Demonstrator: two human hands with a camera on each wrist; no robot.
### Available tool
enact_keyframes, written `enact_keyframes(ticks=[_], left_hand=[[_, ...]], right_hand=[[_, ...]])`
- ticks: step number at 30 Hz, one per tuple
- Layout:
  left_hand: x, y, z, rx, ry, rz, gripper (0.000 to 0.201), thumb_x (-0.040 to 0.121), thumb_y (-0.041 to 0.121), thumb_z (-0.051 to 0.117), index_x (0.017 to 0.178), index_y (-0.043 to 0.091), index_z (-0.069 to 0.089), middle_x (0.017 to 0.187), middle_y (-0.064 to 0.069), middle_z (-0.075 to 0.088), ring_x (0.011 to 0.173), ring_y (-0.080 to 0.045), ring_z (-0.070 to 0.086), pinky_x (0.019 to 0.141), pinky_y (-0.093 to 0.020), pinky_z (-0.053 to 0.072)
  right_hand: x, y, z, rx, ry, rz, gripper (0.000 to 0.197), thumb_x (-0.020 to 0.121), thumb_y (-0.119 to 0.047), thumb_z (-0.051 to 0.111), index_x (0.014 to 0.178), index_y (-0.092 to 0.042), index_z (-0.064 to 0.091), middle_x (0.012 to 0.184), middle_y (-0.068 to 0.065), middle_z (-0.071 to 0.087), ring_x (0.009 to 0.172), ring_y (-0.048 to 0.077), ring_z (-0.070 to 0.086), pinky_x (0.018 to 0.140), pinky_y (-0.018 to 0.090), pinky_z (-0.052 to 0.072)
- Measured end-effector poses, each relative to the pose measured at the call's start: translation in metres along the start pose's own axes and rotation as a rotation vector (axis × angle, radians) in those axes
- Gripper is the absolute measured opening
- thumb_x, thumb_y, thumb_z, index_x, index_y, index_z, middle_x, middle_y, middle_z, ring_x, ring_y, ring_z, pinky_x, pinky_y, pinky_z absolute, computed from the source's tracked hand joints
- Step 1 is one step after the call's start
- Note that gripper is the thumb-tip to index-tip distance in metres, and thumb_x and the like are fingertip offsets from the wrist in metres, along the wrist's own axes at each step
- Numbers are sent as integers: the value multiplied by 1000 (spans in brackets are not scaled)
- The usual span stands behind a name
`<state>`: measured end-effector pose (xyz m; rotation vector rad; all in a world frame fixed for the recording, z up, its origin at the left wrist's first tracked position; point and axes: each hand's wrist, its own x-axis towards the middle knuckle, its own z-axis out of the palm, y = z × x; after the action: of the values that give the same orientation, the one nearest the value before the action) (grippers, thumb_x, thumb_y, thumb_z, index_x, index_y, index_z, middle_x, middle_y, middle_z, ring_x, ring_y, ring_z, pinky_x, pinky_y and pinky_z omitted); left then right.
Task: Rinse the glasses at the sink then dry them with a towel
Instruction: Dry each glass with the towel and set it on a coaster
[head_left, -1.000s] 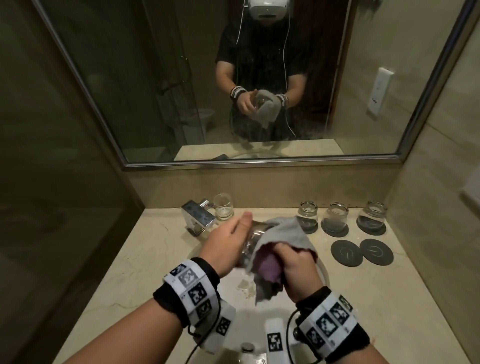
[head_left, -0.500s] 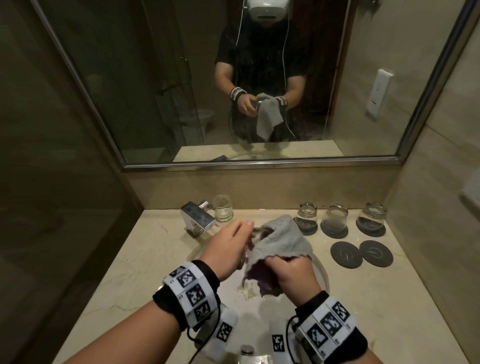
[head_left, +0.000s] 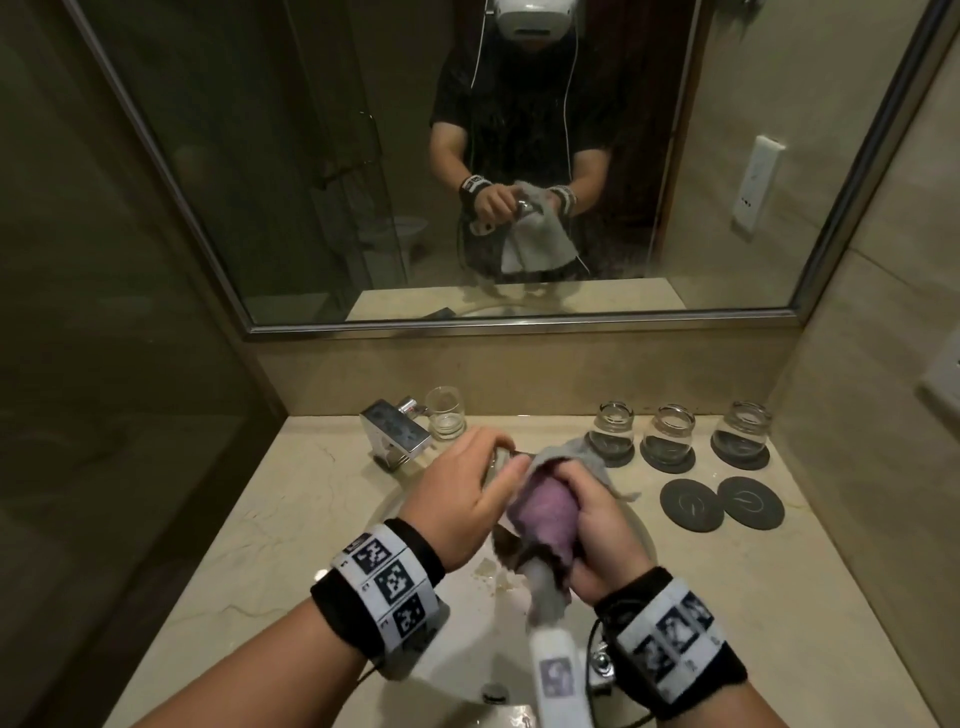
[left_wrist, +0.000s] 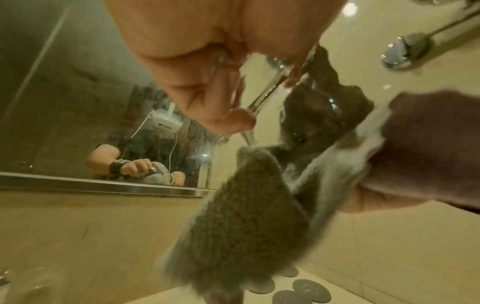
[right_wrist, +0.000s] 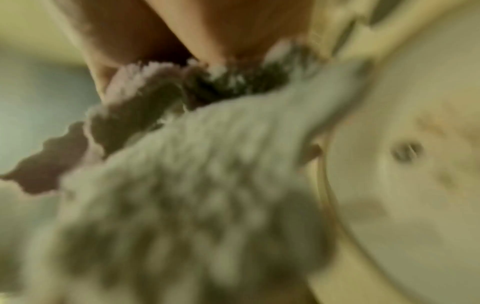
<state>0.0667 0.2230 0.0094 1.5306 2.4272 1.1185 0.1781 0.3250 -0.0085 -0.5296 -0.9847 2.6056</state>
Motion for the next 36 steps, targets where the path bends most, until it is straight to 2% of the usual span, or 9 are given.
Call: enact_keyframes(ticks=[4,7,10,14,19,25,28,32,36], left_hand=[[-1,-5,-2,-131,-35,-153,67,78,79,25,107,29,57,103,3,64,96,-14,60,83,-31,49],[3,-4,0,-453,-95,-527,73,72,87,30,96,26,60,82,-9,65,64,-22,57,55,-34,46],[0,1,-2,-227,-22,-272,48,92,61,40,92,17,58,83,1,62,64,-15,55,60,-35,48],[-6,1,-9,-40,-30,12,60,84,69,34,112,22,57,104,7,59,94,-7,56,82,-24,45],[-1,10,-6,-527,-39,-439,52,92,65,38,93,16,56,74,4,59,51,-5,53,49,-24,41],[-9,2,-18,-50,-69,127,41,90,56,39,104,21,57,92,20,51,84,11,49,73,-9,34],[-9,-1,-21,-18,-183,250,43,93,59,37,110,24,56,97,14,51,88,6,47,79,-16,41],[-7,5,-20,27,-237,254,37,90,61,39,109,33,52,101,16,48,89,-7,51,80,-35,49],[-4,17,-19,-128,-160,-20,67,68,83,45,115,35,40,106,16,48,91,-2,54,80,-28,50]], right_hand=[[0,-2,-4,-10,-8,-50,36,72,-24,72,98,0,64,91,19,67,87,33,62,83,42,53],[-8,-4,0,-374,36,-208,35,64,-12,65,96,2,63,82,10,70,74,22,68,59,23,53],[-6,-4,2,-320,20,-113,40,66,-15,67,101,6,63,91,17,70,76,20,69,62,26,55],[1,2,-5,93,-73,109,73,79,-31,72,135,4,43,138,30,45,130,40,42,112,56,29],[-8,-4,0,-358,-26,-222,56,60,-11,72,113,-6,56,105,12,70,94,16,69,78,25,56],[-1,-6,-13,-192,-248,6,71,59,-18,82,120,3,51,99,17,67,87,26,67,74,35,55],[-7,-20,-15,-536,-374,92,60,65,-10,76,118,4,51,99,12,68,91,22,66,80,33,53],[-13,-27,-4,-810,-434,-38,41,67,-5,76,101,5,56,85,8,62,79,14,59,72,28,50],[-20,-25,5,-769,-390,-169,43,70,12,73,106,-6,57,87,3,73,79,14,70,67,22,55]])
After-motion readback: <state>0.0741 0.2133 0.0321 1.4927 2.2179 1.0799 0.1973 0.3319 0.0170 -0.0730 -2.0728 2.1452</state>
